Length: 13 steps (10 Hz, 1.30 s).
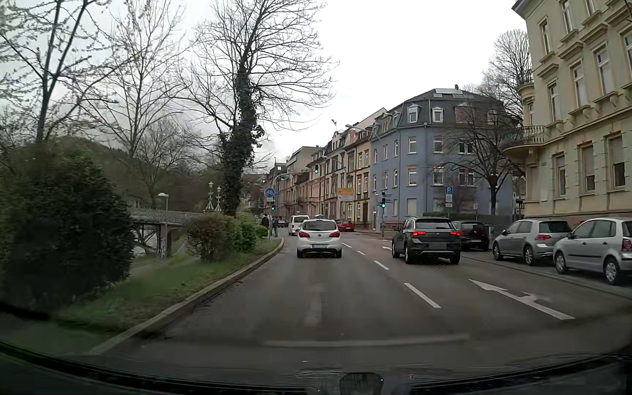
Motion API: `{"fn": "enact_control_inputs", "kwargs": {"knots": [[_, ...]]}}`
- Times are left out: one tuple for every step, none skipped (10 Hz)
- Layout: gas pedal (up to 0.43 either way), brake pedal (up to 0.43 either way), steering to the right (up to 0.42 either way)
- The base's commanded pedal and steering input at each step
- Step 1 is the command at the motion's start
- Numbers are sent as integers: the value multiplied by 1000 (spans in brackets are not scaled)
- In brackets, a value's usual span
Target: Follow the waypoints while adhering to traffic rules and regulations
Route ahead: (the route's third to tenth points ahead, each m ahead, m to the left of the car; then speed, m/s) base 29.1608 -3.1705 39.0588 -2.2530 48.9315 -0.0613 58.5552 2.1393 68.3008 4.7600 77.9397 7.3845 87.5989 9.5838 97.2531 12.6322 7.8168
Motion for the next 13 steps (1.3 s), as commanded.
{"fn": "enact_control_inputs", "kwargs": {"knots": [[67,0,-1],[67,0,-2],[67,0,-2],[79,0,-2],[87,0,-2],[98,0,-1],[98,0,-2],[98,0,-1],[98,0,-2],[98,0,-2],[98,0,-2],[118,0,-2],[118,0,-3]]}}
